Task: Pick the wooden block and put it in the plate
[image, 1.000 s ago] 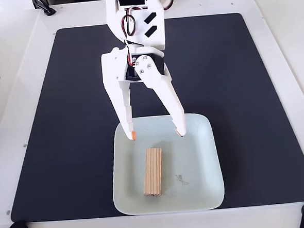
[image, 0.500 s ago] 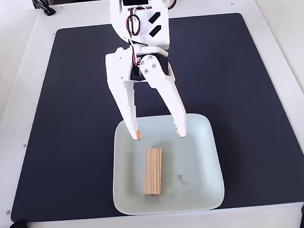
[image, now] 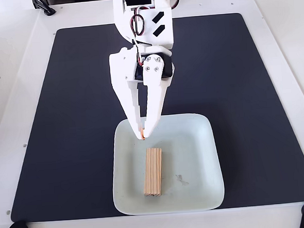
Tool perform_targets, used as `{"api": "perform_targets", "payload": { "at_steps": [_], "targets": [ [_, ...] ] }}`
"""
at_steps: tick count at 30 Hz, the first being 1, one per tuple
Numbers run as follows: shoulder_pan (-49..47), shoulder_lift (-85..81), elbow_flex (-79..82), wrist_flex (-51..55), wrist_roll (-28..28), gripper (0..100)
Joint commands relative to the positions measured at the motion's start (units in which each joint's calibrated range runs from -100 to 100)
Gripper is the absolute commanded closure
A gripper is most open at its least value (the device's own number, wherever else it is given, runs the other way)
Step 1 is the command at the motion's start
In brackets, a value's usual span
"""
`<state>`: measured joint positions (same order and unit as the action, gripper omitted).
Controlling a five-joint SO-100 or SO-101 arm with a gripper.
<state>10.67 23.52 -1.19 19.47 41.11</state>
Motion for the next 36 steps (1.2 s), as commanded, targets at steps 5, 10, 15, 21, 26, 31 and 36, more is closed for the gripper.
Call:
{"api": "perform_targets", "payload": {
  "at_steps": [5, 10, 15, 21, 26, 31, 36],
  "targets": [
    [0.6, -3.9, 4.7, -0.9, 0.2, 99],
    [-0.5, -14.5, 16.1, -0.9, 0.2, 99],
    [-4.0, -28.6, 31.0, -0.9, 0.3, 99],
    [-7.5, -46.1, 48.5, -0.9, 0.3, 99],
    [-10.7, -60.7, 62.2, -0.9, 0.3, 99],
    [-14.1, -76.6, 75.8, -0.9, 0.3, 99],
    [-16.2, -93.4, 89.0, -0.9, 0.3, 99]
  ]
}}
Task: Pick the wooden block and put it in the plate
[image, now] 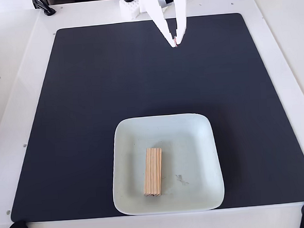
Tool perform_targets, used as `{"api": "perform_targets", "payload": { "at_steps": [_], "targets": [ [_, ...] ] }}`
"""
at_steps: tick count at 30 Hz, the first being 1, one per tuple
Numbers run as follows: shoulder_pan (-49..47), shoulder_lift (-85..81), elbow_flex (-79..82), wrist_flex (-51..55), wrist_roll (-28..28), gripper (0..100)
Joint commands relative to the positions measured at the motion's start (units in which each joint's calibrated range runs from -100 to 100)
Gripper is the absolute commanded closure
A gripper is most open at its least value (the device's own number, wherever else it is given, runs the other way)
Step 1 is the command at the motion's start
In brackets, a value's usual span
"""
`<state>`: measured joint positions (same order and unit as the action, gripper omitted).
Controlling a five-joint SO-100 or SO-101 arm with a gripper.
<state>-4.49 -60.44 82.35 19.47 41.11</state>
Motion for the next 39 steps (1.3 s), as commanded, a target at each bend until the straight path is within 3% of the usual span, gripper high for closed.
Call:
{"api": "perform_targets", "payload": {
  "at_steps": [1, 6, 12, 20, 31, 39],
  "targets": [
    [-1.4, -12.7, 8.3, -0.9, 0.3, 99],
    [-2.7, -26.3, 17.4, 0.9, 0.4, 99],
    [-2.9, -30.7, 17.3, 11.9, 0.4, 99],
    [-3.0, -37.5, 17.1, 33.9, 0.4, 99],
    [-4.5, -38.1, 17.0, 54.9, 0.4, 99],
    [-4.5, -38.1, 17.0, 59.1, 0.4, 99]
  ]
}}
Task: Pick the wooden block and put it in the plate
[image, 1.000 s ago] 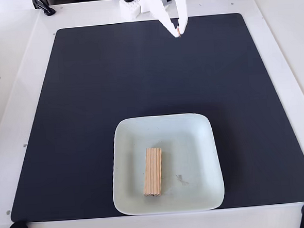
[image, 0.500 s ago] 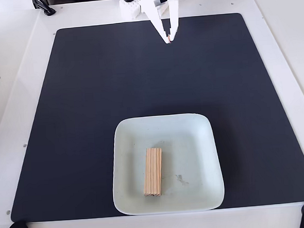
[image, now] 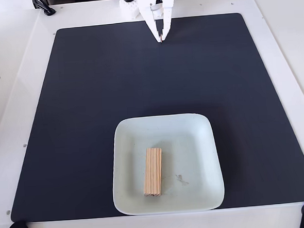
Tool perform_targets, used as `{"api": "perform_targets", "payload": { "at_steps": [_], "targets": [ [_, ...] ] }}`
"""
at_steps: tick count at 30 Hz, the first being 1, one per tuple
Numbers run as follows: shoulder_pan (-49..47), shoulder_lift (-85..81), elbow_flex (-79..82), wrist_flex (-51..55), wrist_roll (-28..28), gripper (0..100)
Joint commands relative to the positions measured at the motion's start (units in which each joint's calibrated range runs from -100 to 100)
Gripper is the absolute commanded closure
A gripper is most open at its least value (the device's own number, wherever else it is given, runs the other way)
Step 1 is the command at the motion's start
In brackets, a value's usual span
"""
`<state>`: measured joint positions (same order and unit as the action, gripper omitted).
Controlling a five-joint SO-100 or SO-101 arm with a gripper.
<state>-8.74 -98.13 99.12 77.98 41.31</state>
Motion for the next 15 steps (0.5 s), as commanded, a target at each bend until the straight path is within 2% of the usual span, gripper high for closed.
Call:
{"api": "perform_targets", "payload": {
  "at_steps": [1, 15],
  "targets": [
    [-0.2, -0.4, 0.2, 0.6, 0.2, 99],
    [-0.1, -0.3, 0.2, 0.6, -0.2, 99]
  ]
}}
